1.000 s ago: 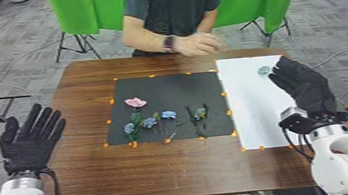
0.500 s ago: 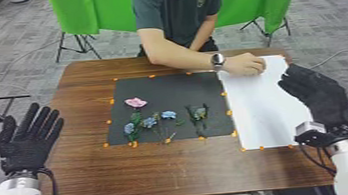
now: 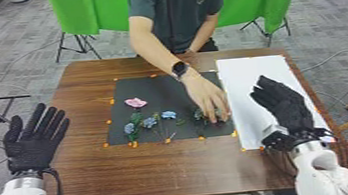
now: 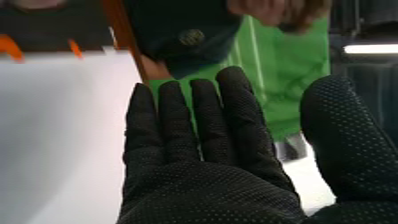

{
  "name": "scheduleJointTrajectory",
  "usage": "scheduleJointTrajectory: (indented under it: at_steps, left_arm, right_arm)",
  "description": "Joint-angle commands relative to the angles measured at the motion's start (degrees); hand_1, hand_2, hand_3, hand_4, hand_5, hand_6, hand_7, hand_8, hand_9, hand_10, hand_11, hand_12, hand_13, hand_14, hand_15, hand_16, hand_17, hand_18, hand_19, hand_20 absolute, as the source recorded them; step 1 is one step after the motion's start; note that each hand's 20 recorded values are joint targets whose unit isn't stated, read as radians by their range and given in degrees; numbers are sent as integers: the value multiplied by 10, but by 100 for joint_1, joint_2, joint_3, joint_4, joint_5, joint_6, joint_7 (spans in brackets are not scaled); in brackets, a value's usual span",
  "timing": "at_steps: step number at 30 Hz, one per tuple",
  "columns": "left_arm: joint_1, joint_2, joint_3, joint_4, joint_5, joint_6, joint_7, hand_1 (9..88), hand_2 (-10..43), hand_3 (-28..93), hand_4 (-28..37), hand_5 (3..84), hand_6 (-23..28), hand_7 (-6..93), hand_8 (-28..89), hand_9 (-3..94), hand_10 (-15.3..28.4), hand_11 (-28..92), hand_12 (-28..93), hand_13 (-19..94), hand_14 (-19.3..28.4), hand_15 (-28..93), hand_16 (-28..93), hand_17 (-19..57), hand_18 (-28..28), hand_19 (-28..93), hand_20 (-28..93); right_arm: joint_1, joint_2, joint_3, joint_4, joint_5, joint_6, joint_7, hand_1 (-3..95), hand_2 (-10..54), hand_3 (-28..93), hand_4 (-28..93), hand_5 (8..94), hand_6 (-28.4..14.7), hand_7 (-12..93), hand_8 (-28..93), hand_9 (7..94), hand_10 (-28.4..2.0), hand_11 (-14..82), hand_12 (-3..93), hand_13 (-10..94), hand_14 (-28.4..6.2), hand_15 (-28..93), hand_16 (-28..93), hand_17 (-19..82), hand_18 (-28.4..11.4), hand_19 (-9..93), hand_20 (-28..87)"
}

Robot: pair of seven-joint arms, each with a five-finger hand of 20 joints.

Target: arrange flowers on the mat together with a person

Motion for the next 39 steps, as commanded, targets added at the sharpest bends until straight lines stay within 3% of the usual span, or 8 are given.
scheduleJointTrajectory:
  at_steps: [1,9,11,17,26,33,39]
  left_arm:
    - [11,-111,81,5,33,-18,-91,264,119,694,-283,425,73,77,-96,402,134,143,50,296,136,245,-82,-38,112,297,67]
    - [87,-86,123,-45,0,-1,-94,256,125,689,-283,425,73,75,-96,401,134,142,49,295,138,247,-81,-38,112,297,66]
    - [58,-93,136,-30,34,-59,-108,254,126,688,-283,424,73,75,-96,401,133,142,49,294,138,247,-81,-38,112,297,66]
    - [150,-140,74,-35,23,12,-136,250,125,695,-283,424,72,75,-96,400,134,141,49,295,138,246,-82,-39,113,297,66]
    - [138,-146,94,-51,48,-12,-171,252,122,696,-283,422,72,76,-95,398,134,140,49,295,136,244,-81,-39,113,297,66]
    - [111,-87,90,-39,42,-53,-169,254,121,695,-283,422,71,76,-96,398,135,140,50,295,136,244,-81,-39,113,297,66]
    - [-2,-118,148,35,61,-178,-210,255,119,697,-283,421,70,77,-95,398,134,140,50,295,136,244,-81,-38,113,295,66]
  right_arm:
    - [323,55,62,-8,-66,-378,-152,236,110,762,-249,467,-60,108,-120,401,-121,39,69,311,-101,103,46,217,-89,95,179]
    - [245,-36,113,-20,-74,-362,-192,235,111,762,-250,468,-61,108,-120,402,-121,39,69,310,-99,102,46,213,-88,94,174]
    - [201,-35,122,-30,-24,-345,-227,235,111,763,-249,469,-61,109,-120,402,-120,39,69,310,-99,103,46,213,-88,94,173]
    - [208,-21,107,-21,-56,-425,-205,235,111,763,-249,470,-61,108,-120,402,-120,39,69,310,-99,103,45,212,-89,94,171]
    - [167,-78,141,-28,-61,-446,-190,235,111,763,-249,472,-62,108,-120,404,-120,39,69,311,-99,104,44,211,-88,93,168]
    - [204,-8,86,-26,-25,-424,-243,237,111,761,-250,479,-61,109,-121,407,-120,40,69,312,-98,105,43,210,-88,93,168]
    - [204,16,62,-26,-12,-418,-253,238,111,761,-249,482,-60,111,-121,409,-120,40,68,313,-98,105,43,210,-88,94,169]
